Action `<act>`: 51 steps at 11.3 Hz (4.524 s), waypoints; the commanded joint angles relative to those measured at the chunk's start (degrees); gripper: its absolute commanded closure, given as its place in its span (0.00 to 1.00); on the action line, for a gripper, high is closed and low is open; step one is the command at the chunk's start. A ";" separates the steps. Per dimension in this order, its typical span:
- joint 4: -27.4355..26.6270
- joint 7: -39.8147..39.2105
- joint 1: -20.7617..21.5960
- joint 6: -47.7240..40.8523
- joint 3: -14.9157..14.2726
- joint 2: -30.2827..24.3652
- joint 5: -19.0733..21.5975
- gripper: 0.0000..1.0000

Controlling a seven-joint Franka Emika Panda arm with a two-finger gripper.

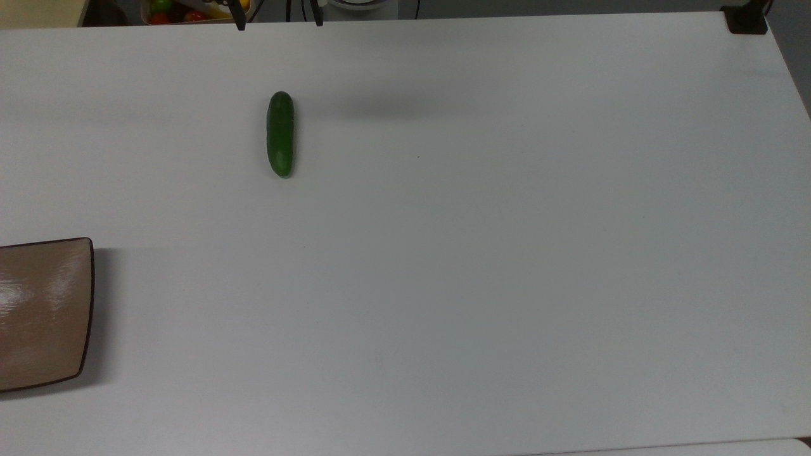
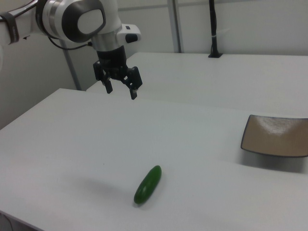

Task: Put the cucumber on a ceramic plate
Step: 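Move the open gripper above the green cucumber, then lower the gripper and close it around the cucumber's middle, then lift the cucumber off the table and carry it toward the plate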

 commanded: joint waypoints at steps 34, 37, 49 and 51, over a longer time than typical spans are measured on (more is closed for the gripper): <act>-35.45 -12.38 -5.51 37.63 0.61 6.14 -7.48 0.00; -35.72 -12.38 -5.68 38.52 0.52 6.94 -7.57 0.00; -35.29 -12.90 -6.91 33.00 0.43 3.52 -8.63 0.91; -31.44 -12.38 -6.91 27.56 0.00 2.19 -8.54 0.90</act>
